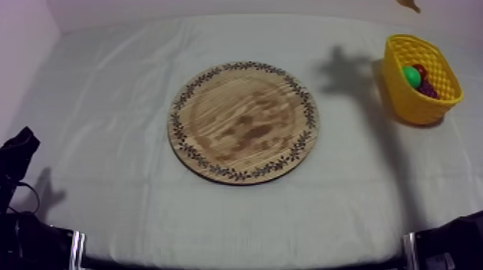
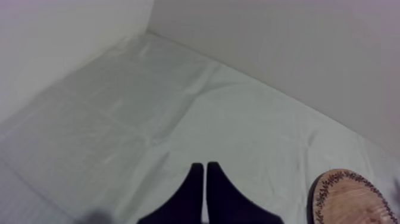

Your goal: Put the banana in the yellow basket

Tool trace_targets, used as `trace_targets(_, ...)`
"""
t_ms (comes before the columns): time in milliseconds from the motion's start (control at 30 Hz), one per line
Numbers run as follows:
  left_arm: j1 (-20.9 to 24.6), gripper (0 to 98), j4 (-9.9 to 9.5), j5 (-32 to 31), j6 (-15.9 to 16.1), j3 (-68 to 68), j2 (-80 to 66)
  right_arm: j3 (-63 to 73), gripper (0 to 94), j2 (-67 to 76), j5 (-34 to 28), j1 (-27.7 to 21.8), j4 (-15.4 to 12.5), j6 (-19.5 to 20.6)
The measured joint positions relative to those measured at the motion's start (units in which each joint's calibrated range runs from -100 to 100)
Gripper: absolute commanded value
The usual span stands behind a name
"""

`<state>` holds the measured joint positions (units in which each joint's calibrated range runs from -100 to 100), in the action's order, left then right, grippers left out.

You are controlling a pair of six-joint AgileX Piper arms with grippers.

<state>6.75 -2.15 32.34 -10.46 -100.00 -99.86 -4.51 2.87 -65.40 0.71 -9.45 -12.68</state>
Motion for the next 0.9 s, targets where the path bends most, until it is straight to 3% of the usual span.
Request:
trace_targets(267, 0.0, 0.1, 0.00, 0.0, 0.0, 0.0, 0.0, -7.6, 15.7, -0.1, 7.2, -8.5, -0.7, -1.6)
trace_targets(433, 0.0, 0.1, 0.00, 0.0, 0.0, 0.0, 0.0, -11.9, 20.4, -1.3, 11.8, -10.8, -0.2, -1.6)
trace_targets(533, 0.0, 0.1, 0.00, 0.0, 0.0, 0.0, 0.0, -14.0, 30.5, -2.0, 13.7, -10.9, 0.0, -1.9)
trace_targets(700, 0.0, 0.1, 0.00, 0.0, 0.0, 0.0, 0.0, -18.1, 56.4, -2.3, 17.8, -11.0, -0.6, -2.7)
trace_targets(900, 0.0, 0.1, 0.00, 0.0, 0.0, 0.0, 0.0, -18.4, 65.4, -2.7, 17.0, -11.5, -1.5, -3.5)
